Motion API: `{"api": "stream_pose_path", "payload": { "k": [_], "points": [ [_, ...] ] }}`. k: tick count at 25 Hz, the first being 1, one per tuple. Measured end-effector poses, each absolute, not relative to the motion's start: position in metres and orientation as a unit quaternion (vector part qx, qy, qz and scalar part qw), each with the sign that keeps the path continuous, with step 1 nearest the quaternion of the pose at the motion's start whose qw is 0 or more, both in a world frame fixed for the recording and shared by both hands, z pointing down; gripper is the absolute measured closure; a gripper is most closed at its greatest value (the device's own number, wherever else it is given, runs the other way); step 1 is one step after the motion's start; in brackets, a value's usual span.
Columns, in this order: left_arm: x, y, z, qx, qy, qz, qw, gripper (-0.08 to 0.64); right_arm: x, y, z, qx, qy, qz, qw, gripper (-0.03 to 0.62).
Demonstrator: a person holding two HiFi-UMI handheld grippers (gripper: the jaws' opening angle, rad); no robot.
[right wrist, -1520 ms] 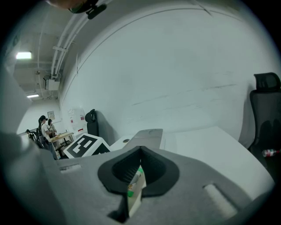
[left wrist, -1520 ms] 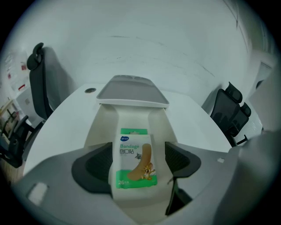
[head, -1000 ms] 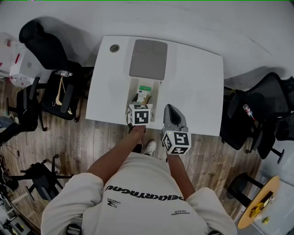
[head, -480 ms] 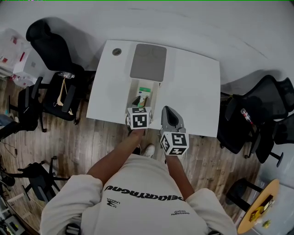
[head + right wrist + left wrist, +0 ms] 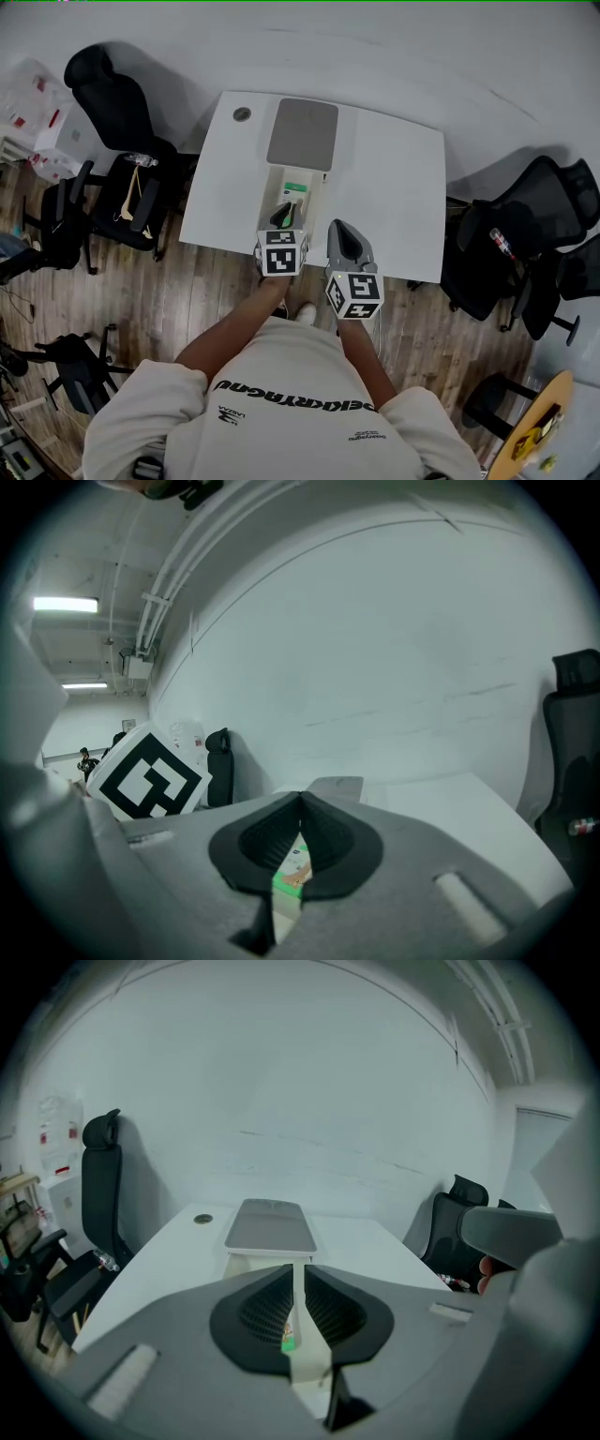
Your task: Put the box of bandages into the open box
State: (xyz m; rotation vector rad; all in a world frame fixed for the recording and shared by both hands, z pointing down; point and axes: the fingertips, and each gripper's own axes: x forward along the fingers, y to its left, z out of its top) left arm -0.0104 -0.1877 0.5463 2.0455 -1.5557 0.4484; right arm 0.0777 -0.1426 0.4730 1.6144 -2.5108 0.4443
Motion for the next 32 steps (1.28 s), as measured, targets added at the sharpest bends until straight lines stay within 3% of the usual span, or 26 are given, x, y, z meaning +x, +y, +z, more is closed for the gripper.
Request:
{"api": "stream_pose_path", "payload": {
  "k": [8,32],
  "points": [
    [-0.010,-0.183,0.518,0.769,-0.577,0.145,0.234,0.555,0.079,-0.140,0.464,0.530,-0.835,0.137,0.054,0.594],
    [-0.019,-0.158,0.453,0.803,-0.575,0.086,0.127,0.560,0.066,-0.138,0.440,0.524,-0.843,0.111,0.038,0.594]
  ]
}}
